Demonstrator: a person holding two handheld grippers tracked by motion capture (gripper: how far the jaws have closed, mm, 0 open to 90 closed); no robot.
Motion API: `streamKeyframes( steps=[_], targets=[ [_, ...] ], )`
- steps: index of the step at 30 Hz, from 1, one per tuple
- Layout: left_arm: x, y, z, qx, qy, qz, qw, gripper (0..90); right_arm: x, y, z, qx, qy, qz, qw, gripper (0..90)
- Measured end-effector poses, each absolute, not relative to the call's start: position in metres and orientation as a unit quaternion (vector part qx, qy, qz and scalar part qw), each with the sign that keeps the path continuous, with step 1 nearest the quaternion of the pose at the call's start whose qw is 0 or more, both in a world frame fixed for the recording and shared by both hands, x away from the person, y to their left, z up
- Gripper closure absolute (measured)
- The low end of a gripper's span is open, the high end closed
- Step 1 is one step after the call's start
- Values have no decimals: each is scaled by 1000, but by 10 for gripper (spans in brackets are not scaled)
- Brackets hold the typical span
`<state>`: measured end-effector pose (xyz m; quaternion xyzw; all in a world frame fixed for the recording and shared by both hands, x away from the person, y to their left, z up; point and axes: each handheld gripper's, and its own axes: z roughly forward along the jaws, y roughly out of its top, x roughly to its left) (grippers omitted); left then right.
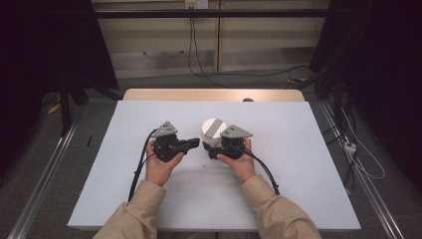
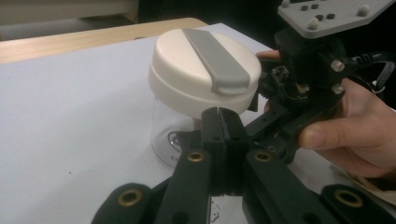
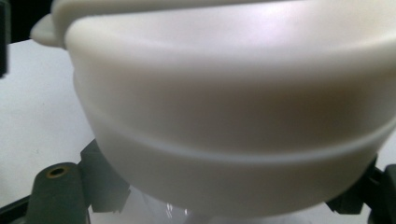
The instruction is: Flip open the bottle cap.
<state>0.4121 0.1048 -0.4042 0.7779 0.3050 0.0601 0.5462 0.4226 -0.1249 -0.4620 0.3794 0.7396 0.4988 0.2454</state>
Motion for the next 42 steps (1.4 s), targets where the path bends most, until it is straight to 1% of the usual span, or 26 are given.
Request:
streamKeyframes(
  steps=[2,6,8,10,13,21,28,31,33,35,38,42],
  targets=[
    [414,104,-403,780,305,62,543,900,422,-125,-462,379,740,499,245,187],
    [415,102,-402,777,324,46,537,900,423,-125,-462,379,740,498,245,187],
    [416,101,-402,776,312,40,546,900,423,-125,-462,379,740,498,245,187],
    [414,98,-400,780,302,52,545,900,422,-125,-462,379,741,498,245,187],
    [412,94,-396,781,292,55,549,900,423,-125,-462,380,740,498,244,187],
    [414,87,-393,785,287,42,547,900,422,-125,-462,379,741,497,245,187],
    [416,88,-393,790,277,52,544,900,422,-125,-462,379,741,497,245,187],
    [416,87,-392,801,263,60,534,900,423,-125,-462,379,742,496,245,187],
    [417,86,-392,802,261,53,534,900,423,-125,-462,379,742,496,245,187],
    [416,86,-391,801,259,65,536,900,423,-125,-462,379,742,496,245,187],
    [416,84,-390,803,249,56,538,900,423,-125,-462,379,742,495,246,187],
    [416,81,-392,806,253,65,532,900,423,-125,-462,379,742,495,246,187]
  ],
)
